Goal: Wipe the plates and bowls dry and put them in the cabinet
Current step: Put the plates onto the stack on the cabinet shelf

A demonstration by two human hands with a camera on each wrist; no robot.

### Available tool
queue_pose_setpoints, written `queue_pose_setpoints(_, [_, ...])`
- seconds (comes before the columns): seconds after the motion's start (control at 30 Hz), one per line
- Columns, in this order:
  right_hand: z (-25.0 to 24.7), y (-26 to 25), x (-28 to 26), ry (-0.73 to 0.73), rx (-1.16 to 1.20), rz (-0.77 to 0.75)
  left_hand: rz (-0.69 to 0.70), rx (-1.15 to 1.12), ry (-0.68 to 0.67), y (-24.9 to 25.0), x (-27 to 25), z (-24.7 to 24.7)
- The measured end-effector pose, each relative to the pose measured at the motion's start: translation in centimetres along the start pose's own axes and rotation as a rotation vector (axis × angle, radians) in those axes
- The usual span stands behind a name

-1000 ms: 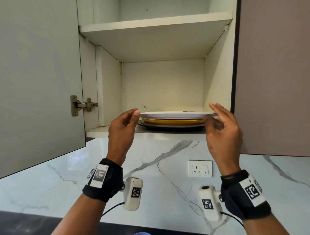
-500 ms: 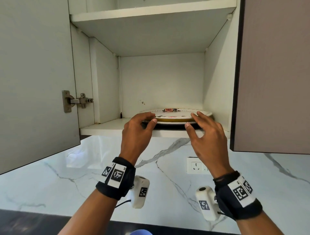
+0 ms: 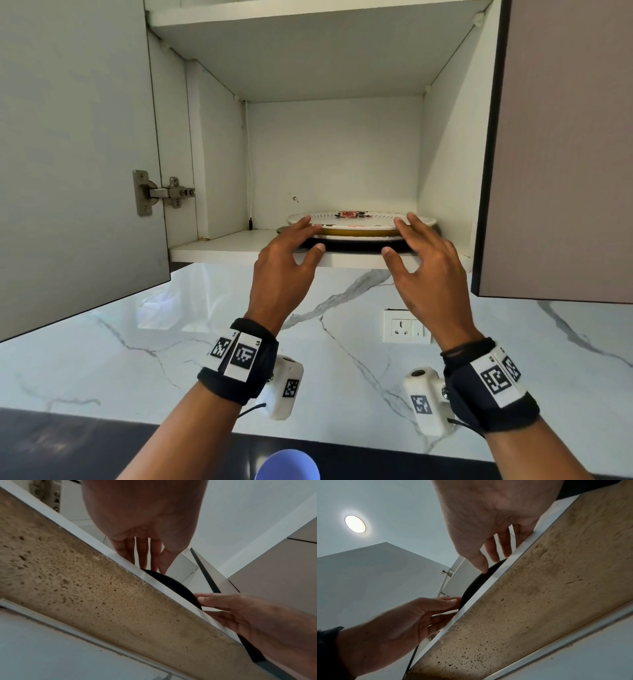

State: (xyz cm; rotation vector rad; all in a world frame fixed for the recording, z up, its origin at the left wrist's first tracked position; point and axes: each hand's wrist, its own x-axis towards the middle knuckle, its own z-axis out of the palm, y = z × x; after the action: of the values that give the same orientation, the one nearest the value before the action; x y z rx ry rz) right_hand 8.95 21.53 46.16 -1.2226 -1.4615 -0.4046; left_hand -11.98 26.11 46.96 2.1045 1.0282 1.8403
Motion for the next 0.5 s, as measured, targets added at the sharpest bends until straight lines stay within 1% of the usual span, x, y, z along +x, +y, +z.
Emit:
queue_pose_setpoints(0.07, [-0.1, -0.4, -0.6, 0.051, 0.018, -0.018, 0.017, -0.024, 0.026, 0.0, -0.6, -0.2])
queue_pose_setpoints(0.17, [-0.2, -1.1, -2.4, 0.160, 0.077, -0.086, 0.055, -0.045, 0.118, -0.5, -1.9, -0.6])
queue_pose_setpoints(0.23, [0.0, -1.8, -4.1, 0.173, 0.101, -0.112, 0.055, -0.041, 0.148, -1.2, -3.2, -1.0])
queue_pose_setpoints(0.33, [0.4, -2.6, -6.4, 0.133, 0.112, -0.140, 0.041, -0.052, 0.140, -2.0, -5.6, -1.8])
queue_pose_setpoints(0.37, [0.7, -2.6, -6.4, 0.099, 0.112, -0.149, 0.021, -0.067, 0.114, -2.3, -5.5, -2.0])
queue_pose_setpoints(0.4, [1.3, -2.5, -8.9, 0.039, 0.094, -0.126, -0.049, -0.062, 0.081, -3.4, -8.0, -2.4])
queue_pose_setpoints(0.43, [1.5, -2.5, -8.7, 0.048, 0.102, -0.109, -0.066, -0.083, 0.091, -3.3, -8.0, -2.6])
queue_pose_setpoints(0.5, [2.4, -2.1, -11.5, -0.046, 0.123, -0.024, -0.184, -0.105, 0.047, -4.7, -11.1, -3.0])
